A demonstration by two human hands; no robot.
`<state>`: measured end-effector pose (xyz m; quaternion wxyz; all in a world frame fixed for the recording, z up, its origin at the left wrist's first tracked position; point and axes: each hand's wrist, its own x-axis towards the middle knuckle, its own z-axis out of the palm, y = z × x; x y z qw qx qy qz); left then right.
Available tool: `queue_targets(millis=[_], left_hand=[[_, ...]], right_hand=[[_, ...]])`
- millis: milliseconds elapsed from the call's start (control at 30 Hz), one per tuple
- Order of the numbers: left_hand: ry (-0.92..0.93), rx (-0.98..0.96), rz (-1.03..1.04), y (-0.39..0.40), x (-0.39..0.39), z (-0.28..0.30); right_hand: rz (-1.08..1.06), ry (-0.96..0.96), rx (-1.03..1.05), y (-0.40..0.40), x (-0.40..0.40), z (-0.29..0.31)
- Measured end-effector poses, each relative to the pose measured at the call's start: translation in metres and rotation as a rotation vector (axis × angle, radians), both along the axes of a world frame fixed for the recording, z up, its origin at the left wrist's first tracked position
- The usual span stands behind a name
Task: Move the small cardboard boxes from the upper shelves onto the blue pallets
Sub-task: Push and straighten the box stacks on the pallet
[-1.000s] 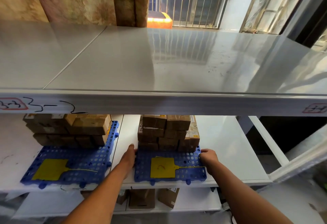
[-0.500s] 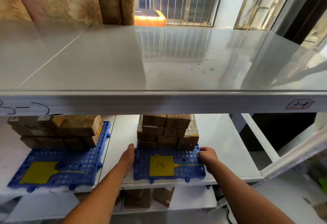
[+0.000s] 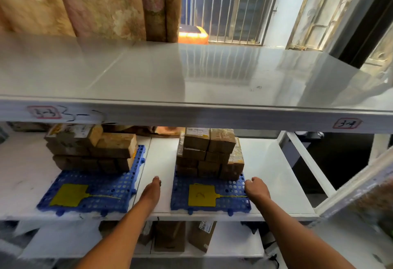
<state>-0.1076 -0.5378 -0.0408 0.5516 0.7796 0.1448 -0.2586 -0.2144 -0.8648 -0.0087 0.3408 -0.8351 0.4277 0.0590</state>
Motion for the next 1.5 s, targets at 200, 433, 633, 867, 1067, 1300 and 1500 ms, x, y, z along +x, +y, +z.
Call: queue_targets(millis=[200,433,633,867,1067,1300,1500], left_hand=[[-0.138,-0.076,0.061,0.083,-0.015,0.045],[-0.223,-0.13,0.199,0.242,-0.043,0.072],[-0.242,-0.04,0.327,0.337,-0.021,0.068],[-0.206,-0.302,0.425,0.372,0.069,0.073],[-0.197,-0.219,0.31,0.364,0.147,0.076],[-0.187,-0.19,0.238,0.341,0.19,0.067],[-0.283,-0.101,0.125,0.346,0.199,0.063]], right_hand=[[-0.024,-0.033,-0.236,0.076,-0.025,0.037],[0.129,-0.012,-0.15,0.251,-0.03,0.063],[0.203,-0.231,0.043,0.357,0.031,0.07],[-0.009,-0.455,0.356,0.394,0.135,0.058],[-0.063,-0.5,0.429,0.389,0.207,0.042],[-0.106,-0.475,0.392,0.388,0.239,0.033],[-0.095,-0.436,0.27,0.399,0.238,0.034]])
